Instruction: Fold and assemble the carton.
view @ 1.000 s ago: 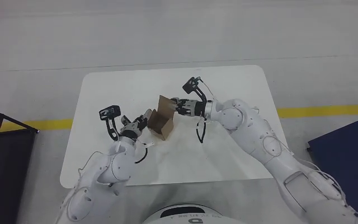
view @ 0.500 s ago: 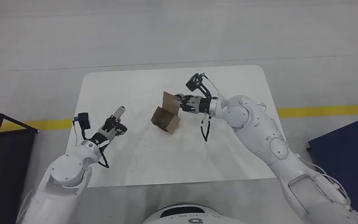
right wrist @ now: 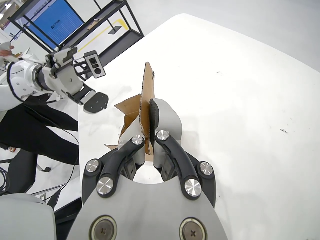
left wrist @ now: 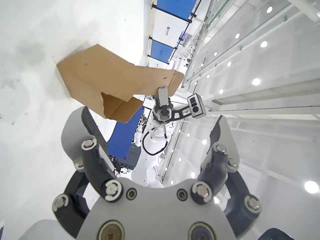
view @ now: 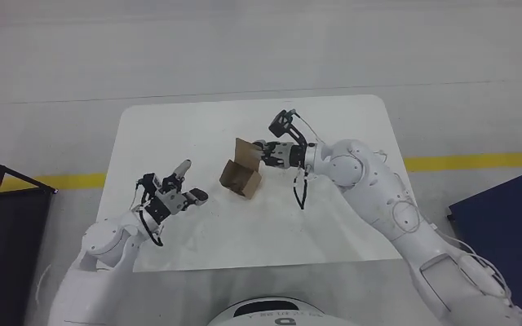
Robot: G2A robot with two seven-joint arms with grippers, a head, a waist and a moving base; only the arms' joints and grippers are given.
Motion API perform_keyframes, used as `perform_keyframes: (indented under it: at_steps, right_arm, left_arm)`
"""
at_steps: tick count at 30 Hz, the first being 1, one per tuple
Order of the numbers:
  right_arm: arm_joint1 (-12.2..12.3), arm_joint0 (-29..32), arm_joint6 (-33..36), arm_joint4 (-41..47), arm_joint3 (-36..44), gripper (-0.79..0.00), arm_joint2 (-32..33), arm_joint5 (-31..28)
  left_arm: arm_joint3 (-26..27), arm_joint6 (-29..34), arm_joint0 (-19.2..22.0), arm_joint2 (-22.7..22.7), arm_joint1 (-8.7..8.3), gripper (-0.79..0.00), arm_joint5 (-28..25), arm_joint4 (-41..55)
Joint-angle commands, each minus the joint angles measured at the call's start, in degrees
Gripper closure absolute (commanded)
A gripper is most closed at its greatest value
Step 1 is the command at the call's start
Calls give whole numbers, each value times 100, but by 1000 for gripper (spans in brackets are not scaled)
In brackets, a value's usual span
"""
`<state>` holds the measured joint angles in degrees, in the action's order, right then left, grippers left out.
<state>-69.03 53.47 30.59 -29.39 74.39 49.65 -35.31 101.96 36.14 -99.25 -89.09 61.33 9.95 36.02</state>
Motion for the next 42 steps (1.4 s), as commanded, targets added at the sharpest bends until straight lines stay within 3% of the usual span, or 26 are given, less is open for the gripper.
perform_keyframes:
  at_steps: [1,3,5,6,8,11,22,24,32,36,41,42]
  right_arm:
    - [3,-14,35,15,8,0,16,-66]
    - [5,-27,100,84,5,0,17,-188]
    - [6,-61,232,157,-22,0,4,-298]
    - [6,-85,294,182,-38,0,1,-326]
    - [2,-120,381,233,-47,0,-14,-361]
    - [-14,-177,477,326,7,0,-65,-466]
    - [-16,-157,449,350,16,0,-69,-469]
    - [-32,-93,333,607,-95,0,-96,-682]
    - [-241,-623,531,1245,-872,0,-488,-969]
    - [-356,-870,643,1367,-1147,0,-707,-1022]
    - [-505,-1124,734,1307,-1398,0,-986,-988]
    - [-529,-1154,711,1309,-1445,-145,-1017,-995]
  left_arm:
    - [2,241,99,-143,-30,-785,-128,-144]
    - [53,417,194,-267,-87,-785,-275,-830]
    - [254,471,283,-293,-174,-785,-386,-2265]
    - [397,404,332,-302,-203,-785,-645,-2874]
    - [527,363,253,-209,-255,-785,-1763,-4204]
    - [146,-155,250,-222,-240,-785,-1928,-4482]
    - [171,-67,251,-118,-246,-785,-2016,-4724]
    - [22,-89,265,-113,-248,-785,-2115,-4785]
    - [-191,614,437,-146,-339,-785,-2460,-5615]
    - [-145,953,529,60,-357,-785,-2751,-5776]
    - [-228,1067,712,292,-355,-785,-2675,-5964]
    - [-238,1097,744,330,-356,-785,-2652,-6002]
